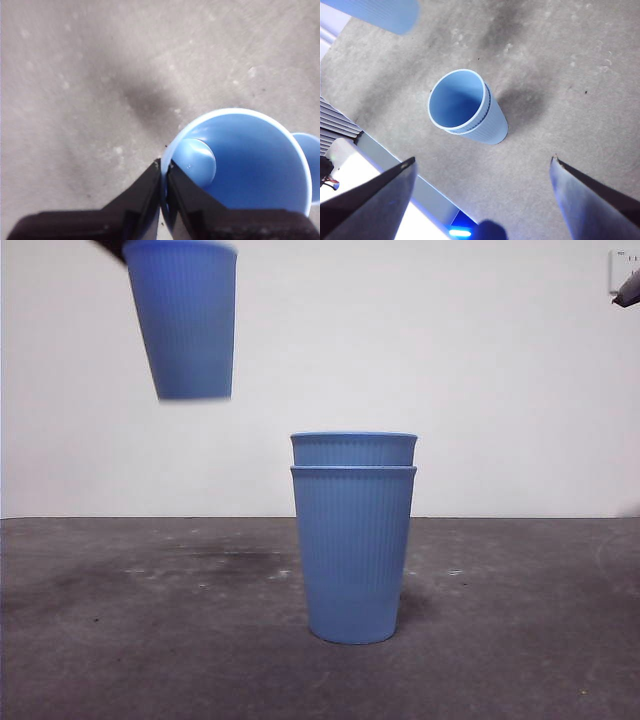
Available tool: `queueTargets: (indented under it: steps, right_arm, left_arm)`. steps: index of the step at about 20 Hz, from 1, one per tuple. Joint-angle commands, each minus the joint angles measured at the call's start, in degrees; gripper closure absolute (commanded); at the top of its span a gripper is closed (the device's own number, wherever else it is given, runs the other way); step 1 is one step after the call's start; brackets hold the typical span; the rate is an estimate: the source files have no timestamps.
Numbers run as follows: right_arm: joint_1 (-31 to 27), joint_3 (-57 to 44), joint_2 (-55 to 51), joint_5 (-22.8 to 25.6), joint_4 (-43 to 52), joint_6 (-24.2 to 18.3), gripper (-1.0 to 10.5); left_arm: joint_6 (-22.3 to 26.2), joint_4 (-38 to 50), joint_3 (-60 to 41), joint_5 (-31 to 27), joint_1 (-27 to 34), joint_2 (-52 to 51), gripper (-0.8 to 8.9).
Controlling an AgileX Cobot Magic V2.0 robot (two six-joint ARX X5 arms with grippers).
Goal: Pick up the cup on the top,put the cup on the left,pick up the cup in the middle,put the cup on the right
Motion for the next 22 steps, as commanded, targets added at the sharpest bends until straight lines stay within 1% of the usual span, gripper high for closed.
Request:
queueTargets:
  steps: [1, 5, 9, 15, 19, 20, 21, 22]
  right_arm:
    - [0.1, 0.2, 0.0, 0.1, 0.2, -0.3, 5.0]
    - [0.1, 0.2, 0.0, 0.1, 0.2, -0.3, 5.0]
    - [0.1, 0.2, 0.5, 0.1, 0.6, 0.0, 5.1]
    - [0.1, 0.2, 2.0, 0.1, 0.9, 0.0, 5.0]
    - [0.2, 0.2, 2.5, -0.1, 1.4, 0.0, 5.0]
    - [0.2, 0.2, 2.6, -0.1, 1.5, 0.0, 5.0]
    - [0.3, 0.2, 2.6, -0.1, 1.5, 0.0, 5.0]
    - [0.5, 0.2, 2.6, -0.1, 1.5, 0.0, 5.0]
  left_arm:
    - [1.1, 5.1, -8.4, 2.7, 2.6, 0.3, 8.26]
    - [1.1, 16.2, -21.3, 2.7, 3.3, 0.3, 8.26]
    - [1.0, 22.7, -27.6, 2.7, 3.3, 0.4, 8.26]
    - [1.1, 24.4, -28.7, 2.7, 3.3, 2.4, 8.26]
    - [1.1, 23.8, -28.7, 2.8, 3.3, 3.0, 8.17]
    - [1.1, 23.5, -28.7, 2.8, 3.3, 3.0, 8.02]
    - [1.1, 23.2, -28.7, 2.8, 3.3, 3.0, 7.45]
    - [1.1, 22.9, -28.7, 2.8, 3.3, 3.0, 6.46]
